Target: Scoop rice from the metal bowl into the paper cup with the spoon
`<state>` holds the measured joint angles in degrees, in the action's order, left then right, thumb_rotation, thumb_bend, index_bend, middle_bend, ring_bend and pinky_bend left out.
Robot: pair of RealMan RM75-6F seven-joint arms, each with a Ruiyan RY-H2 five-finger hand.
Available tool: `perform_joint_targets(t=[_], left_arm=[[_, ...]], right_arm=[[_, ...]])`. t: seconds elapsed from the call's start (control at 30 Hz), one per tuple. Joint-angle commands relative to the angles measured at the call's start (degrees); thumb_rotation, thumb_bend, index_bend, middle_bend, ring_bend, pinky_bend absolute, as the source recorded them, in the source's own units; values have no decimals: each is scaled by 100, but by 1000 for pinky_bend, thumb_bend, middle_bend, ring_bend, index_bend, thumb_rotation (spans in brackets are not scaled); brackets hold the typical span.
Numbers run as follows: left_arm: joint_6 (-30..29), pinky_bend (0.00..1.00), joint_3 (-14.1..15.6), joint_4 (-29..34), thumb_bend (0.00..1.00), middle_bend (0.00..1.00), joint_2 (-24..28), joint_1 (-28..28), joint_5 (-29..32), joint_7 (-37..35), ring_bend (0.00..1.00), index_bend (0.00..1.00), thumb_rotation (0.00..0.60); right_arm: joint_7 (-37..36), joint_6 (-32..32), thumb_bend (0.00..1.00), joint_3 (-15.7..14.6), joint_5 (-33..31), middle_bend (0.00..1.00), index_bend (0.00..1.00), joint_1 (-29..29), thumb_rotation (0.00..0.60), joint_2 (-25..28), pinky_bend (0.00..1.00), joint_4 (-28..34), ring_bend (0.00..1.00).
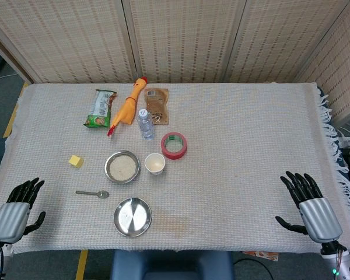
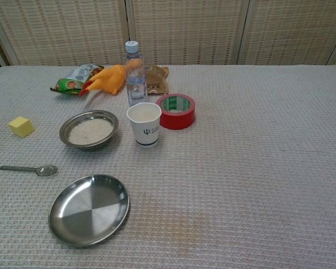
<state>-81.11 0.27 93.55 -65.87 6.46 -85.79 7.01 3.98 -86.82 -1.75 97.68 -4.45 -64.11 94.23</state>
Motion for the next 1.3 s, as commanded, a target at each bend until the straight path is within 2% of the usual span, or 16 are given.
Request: perform_joint_targets(t=[0.03,0.2,0.3,0.37,0.4,0.5,0.7,0.83,1.3], left_arm=[[53,98,6,11,400,0,-25,17,24,38,0,0,600],[224,104,11,-45,400,4,-179,134,-21,150,0,0,600],[388,189,7,-157,400,108,-363,264,-80,252,77,0,600],[463,353,-28,-268,401,259,-520,384,-172,344,229,20,600],[498,485,-35,-326,401,382,-596,437,-222,359,354,49,600],[669,727,-46,-519,399,669,-831,616,-338,402,620,152,600],[738,960,-151,-1027,400,965,-1405,851,-441,478,905,385,600],[930,1000,-244,-1268,399,1000,-1676,962,-213,566,997,439,600],[1271,1000,-393,-2095,401,1000,-2284,1204,263,681,1000,455,600]], right_arm=[[-18,47,114,-6,-17,0,0,-17,461,6,0,-1,0],[-72,79,114,5,-41,0,0,-38,460,18,0,-17,0],[-89,119,114,20,-84,0,0,-56,460,11,0,-31,0],[-90,143,114,36,-123,0,0,-66,460,12,0,-34,0],[-95,140,114,47,-135,0,0,-69,459,9,0,-34,0],[-96,154,114,57,-163,0,0,-74,458,4,0,-37,0],[-115,196,114,83,-235,0,0,-91,459,8,0,-42,0],[-148,199,114,89,-252,0,0,-95,460,23,0,-46,0],[-178,272,114,112,-348,0,0,-123,460,45,0,-41,0]])
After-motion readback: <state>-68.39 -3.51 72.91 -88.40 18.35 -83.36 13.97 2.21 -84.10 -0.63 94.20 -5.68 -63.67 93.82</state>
